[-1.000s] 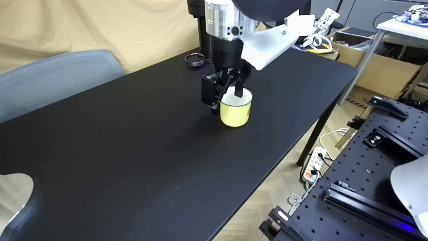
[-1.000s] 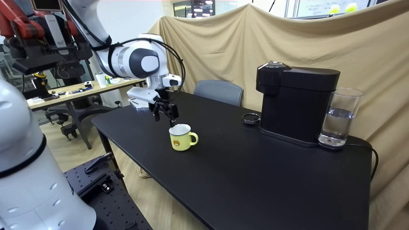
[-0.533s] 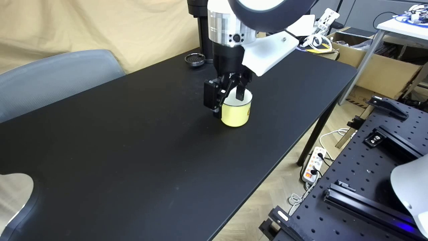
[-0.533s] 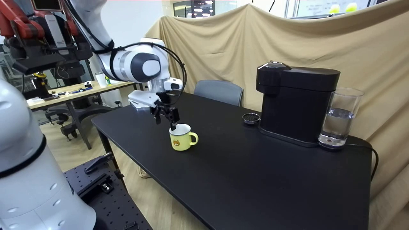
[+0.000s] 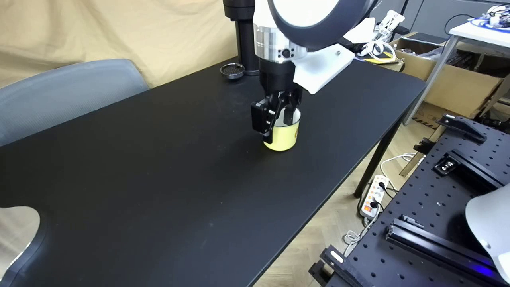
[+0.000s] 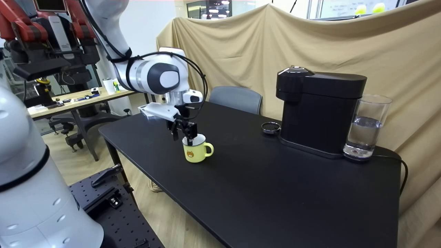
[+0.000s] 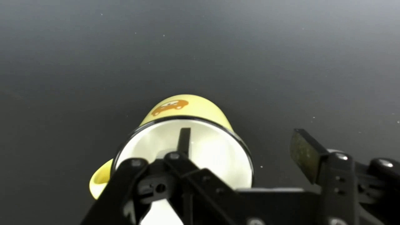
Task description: Move the mug cup backwards
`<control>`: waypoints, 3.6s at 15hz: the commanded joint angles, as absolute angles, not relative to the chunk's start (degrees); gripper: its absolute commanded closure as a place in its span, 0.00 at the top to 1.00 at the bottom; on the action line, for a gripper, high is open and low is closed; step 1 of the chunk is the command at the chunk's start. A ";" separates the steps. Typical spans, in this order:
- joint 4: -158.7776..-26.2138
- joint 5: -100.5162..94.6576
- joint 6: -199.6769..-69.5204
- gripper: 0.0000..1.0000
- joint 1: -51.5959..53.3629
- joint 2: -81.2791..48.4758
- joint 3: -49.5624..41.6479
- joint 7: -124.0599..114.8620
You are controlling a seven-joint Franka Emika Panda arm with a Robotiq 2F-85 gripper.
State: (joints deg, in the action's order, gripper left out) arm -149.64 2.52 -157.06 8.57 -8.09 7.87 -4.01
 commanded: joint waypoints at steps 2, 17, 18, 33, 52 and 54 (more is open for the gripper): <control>-147.59 2.95 -157.35 0.45 7.53 -10.38 7.76 -1.92; -146.54 1.53 -156.46 0.03 6.94 -9.51 6.71 -2.03; -145.88 0.03 -155.99 0.03 7.03 -8.99 6.06 -2.22; -118.54 2.38 -145.14 0.03 2.83 -21.48 6.26 11.02; -110.10 -4.46 -141.93 0.44 8.18 -31.44 3.98 4.55; -110.43 -4.86 -142.11 0.58 8.27 -30.56 3.98 4.33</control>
